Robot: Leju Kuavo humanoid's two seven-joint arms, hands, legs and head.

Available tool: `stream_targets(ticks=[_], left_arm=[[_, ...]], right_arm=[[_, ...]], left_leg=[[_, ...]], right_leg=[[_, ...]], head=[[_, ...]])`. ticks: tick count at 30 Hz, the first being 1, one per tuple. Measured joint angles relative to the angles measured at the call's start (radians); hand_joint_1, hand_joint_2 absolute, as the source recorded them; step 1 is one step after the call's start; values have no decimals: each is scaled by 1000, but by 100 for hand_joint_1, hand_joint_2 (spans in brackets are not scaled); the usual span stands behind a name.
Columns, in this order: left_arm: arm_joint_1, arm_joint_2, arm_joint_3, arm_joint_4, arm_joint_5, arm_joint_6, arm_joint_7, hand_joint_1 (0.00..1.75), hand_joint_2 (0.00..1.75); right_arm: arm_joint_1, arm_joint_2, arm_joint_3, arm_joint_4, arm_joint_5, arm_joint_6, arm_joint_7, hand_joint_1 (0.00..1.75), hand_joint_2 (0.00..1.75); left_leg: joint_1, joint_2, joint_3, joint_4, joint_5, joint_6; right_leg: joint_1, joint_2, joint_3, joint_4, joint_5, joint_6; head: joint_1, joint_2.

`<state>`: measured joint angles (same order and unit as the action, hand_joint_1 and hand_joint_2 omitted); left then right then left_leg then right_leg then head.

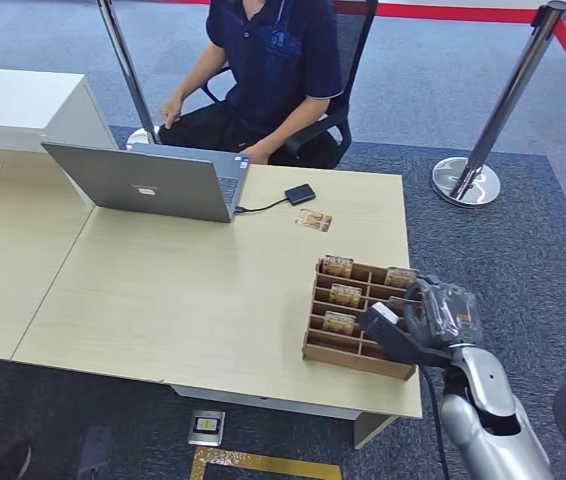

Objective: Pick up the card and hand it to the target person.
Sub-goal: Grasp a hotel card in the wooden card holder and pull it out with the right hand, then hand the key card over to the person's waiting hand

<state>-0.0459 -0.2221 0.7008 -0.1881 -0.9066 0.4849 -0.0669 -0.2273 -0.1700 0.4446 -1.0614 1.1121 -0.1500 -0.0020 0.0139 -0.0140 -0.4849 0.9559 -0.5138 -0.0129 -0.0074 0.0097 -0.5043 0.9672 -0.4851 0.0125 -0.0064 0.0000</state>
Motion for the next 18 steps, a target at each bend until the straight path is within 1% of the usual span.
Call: stream_targets(ticks=[10,18], left_arm=[[0,0,0,1,-4,-1,-3,0,0],[0,0,6,3,3,-1,-3,0,0]], right_arm=[[-28,-20,-7,9,-8,-2,-12,175,175],[-91,-22,-2,34,-32,2,-55,175,175]], left_leg=[[0,0,-1,0,0,0],[0,0,-1,0,0,0]], right_leg=[[0,0,0,0,1,0],[0,0,0,0,1,0]], head=[[0,0],[0,0]])
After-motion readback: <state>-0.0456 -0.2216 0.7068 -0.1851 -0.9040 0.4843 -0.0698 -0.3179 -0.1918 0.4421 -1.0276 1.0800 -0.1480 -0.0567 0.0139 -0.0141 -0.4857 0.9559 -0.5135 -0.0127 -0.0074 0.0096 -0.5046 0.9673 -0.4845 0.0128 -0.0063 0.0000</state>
